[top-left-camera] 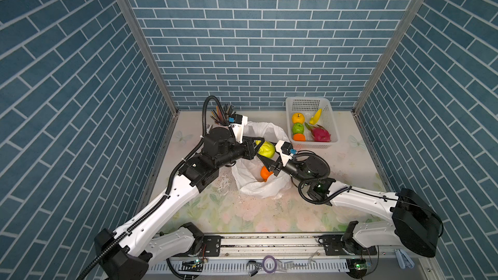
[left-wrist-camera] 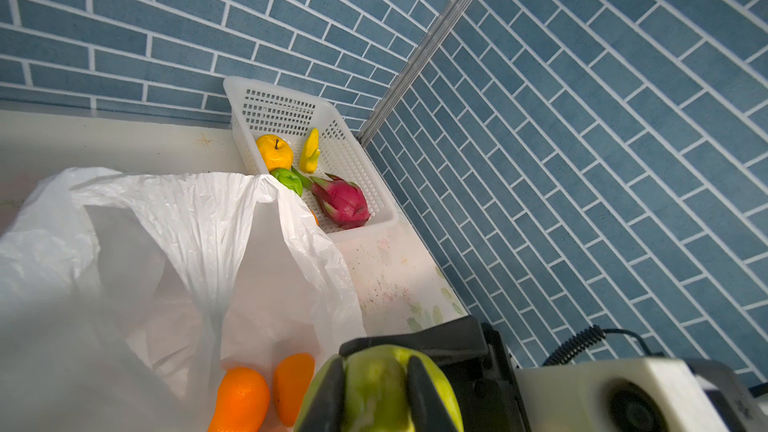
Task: Untie the knot of the plastic bag and take out the fruit
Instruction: 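Lift the green pear out with the left gripper while the right gripper grasps it, then carry the green pear to the basket with the right gripper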
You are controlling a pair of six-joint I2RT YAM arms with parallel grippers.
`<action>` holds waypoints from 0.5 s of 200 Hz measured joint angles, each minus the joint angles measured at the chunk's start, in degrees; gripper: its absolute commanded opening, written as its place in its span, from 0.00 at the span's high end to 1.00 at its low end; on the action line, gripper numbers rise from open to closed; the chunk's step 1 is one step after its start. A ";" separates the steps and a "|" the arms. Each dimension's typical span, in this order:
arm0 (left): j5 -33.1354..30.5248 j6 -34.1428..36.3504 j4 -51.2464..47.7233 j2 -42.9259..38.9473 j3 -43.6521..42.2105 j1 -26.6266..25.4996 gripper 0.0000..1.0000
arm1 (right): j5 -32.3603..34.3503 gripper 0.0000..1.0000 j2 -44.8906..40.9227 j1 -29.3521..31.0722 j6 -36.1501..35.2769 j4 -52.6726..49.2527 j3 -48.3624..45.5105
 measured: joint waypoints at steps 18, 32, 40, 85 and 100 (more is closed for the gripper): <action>-0.42 0.59 -0.09 -0.59 0.00 0.11 0.38 | -0.15 0.47 -0.17 -0.17 0.20 -0.33 0.28; -0.85 1.14 -0.09 -1.31 0.00 0.20 0.35 | -0.20 0.48 -0.42 -0.55 0.46 -1.62 1.18; -1.25 1.55 -0.02 -1.77 0.00 0.24 0.34 | -0.20 0.48 -0.63 -0.85 0.72 -2.34 1.75; -2.12 5.88 0.68 -5.55 0.00 0.35 0.29 | -0.55 0.49 -2.69 -4.26 1.55 -6.67 5.18; -1.68 8.02 1.40 -7.02 -0.24 0.35 0.29 | -0.98 0.49 -3.06 -6.08 1.81 -8.98 6.69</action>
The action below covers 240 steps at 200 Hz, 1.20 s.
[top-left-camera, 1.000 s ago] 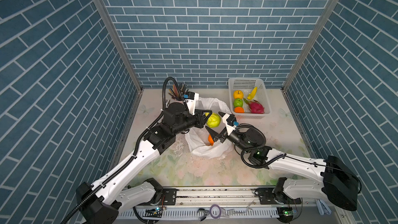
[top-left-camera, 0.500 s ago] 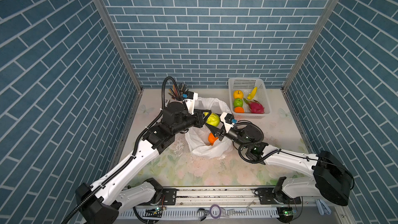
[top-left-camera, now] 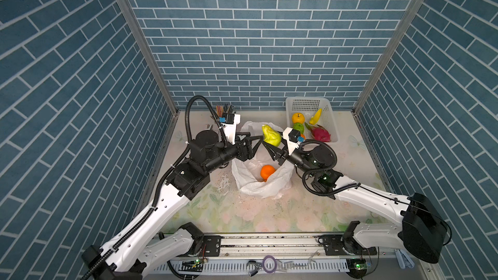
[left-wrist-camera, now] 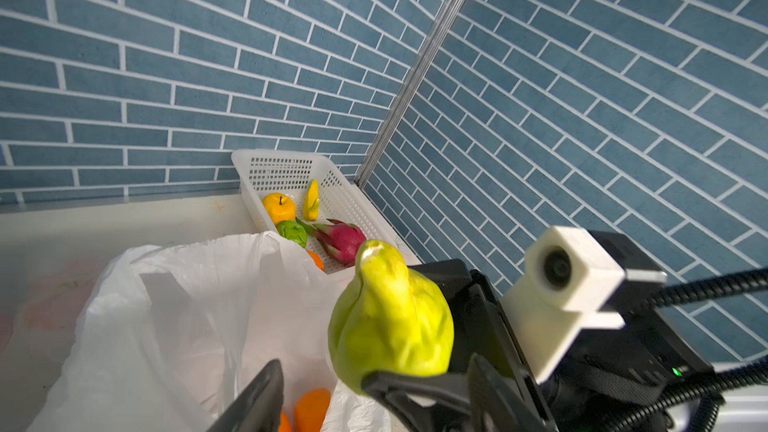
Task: Untie the knot of the plastic bag and take out the fruit
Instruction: 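Carry the green pear to the basket with the right gripper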
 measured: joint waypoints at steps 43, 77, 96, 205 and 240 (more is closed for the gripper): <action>3.34 6.05 3.69 -3.21 -2.43 0.00 0.25 | -2.03 0.48 -0.07 -8.37 3.98 -8.39 5.70; 7.61 9.31 6.23 -2.95 -3.43 0.00 0.20 | -4.87 0.49 1.88 -16.72 8.61 -14.53 11.67; 9.35 10.60 7.32 -2.16 -3.43 0.00 0.18 | -6.49 0.49 4.70 -21.11 10.93 -18.01 15.37; 10.01 17.31 4.61 4.39 -2.34 -0.48 0.13 | -12.57 0.49 31.76 -38.66 18.27 -36.26 40.19; 6.93 20.22 1.31 6.34 0.00 -2.58 0.13 | -14.16 0.49 41.16 -42.05 19.43 -40.37 48.19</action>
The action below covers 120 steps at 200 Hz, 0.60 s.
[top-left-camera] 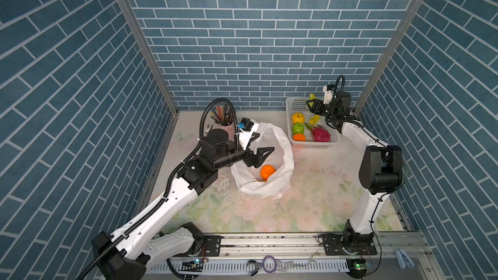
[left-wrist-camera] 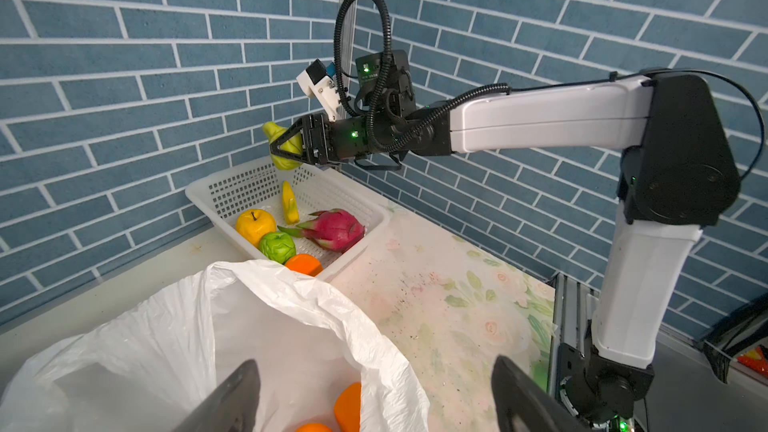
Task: Untie the knot of the plastic bag and take out the fruit
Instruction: 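Carry the green pear to the basket with the right gripper, then lower the green pear into the basket and open the right gripper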
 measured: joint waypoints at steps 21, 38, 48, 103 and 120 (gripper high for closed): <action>-1.64 1.62 -1.51 1.55 1.60 -1.79 0.13 | -0.46 0.49 5.57 -1.62 0.55 -2.12 5.16; -2.56 2.73 -2.51 2.89 2.69 -2.99 0.13 | -0.83 0.49 9.79 -2.78 1.16 -3.19 9.01; -2.86 3.28 -3.19 3.74 3.32 -3.56 0.13 | -1.05 0.49 12.28 -3.37 1.46 -3.80 11.37; -6.69 5.09 -5.75 6.08 4.85 -4.63 0.13 | -1.09 0.48 25.53 -4.92 2.51 -7.87 25.42; -7.74 5.35 -6.34 6.38 4.87 -4.63 0.13 | -1.09 0.47 28.70 -4.90 2.54 -9.29 28.52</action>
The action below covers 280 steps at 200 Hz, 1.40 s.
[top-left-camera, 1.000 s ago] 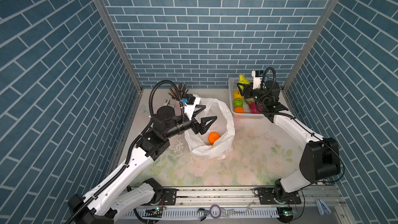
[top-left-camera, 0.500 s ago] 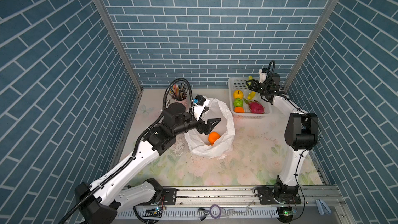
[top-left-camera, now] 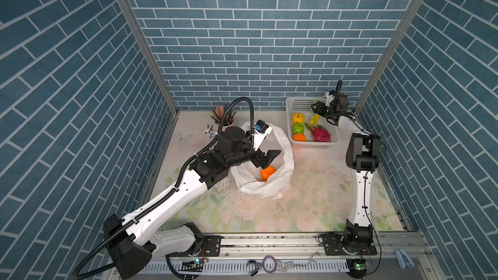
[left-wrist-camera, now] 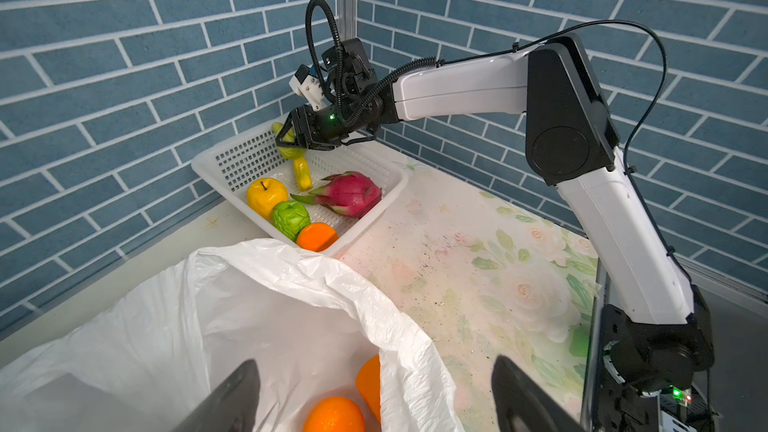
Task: Untie the knot of the plastic bag and take out the fruit
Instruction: 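Lower the green pear into the basket and open the right gripper, then reach the left gripper into the bag while the right gripper returns to the bag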
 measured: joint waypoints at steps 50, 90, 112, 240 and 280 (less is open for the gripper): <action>-0.44 0.28 -0.55 1.79 0.28 0.00 0.13 | -0.85 0.28 3.17 0.31 1.03 -0.96 1.38; -0.85 0.26 -0.42 1.99 0.28 -0.02 0.13 | -1.53 0.13 3.06 0.35 1.77 -1.70 1.57; -1.42 0.07 -0.20 1.42 0.20 -0.04 0.13 | -1.40 0.11 1.79 0.35 1.75 -2.10 0.26; -4.70 -4.83 0.13 -4.85 -5.20 -0.09 0.16 | -0.28 0.10 -30.60 0.83 1.62 -0.66 -23.74; -4.76 -7.91 -0.66 -4.83 -6.43 -0.15 0.26 | -0.31 0.11 -46.03 3.98 1.44 -0.98 -35.60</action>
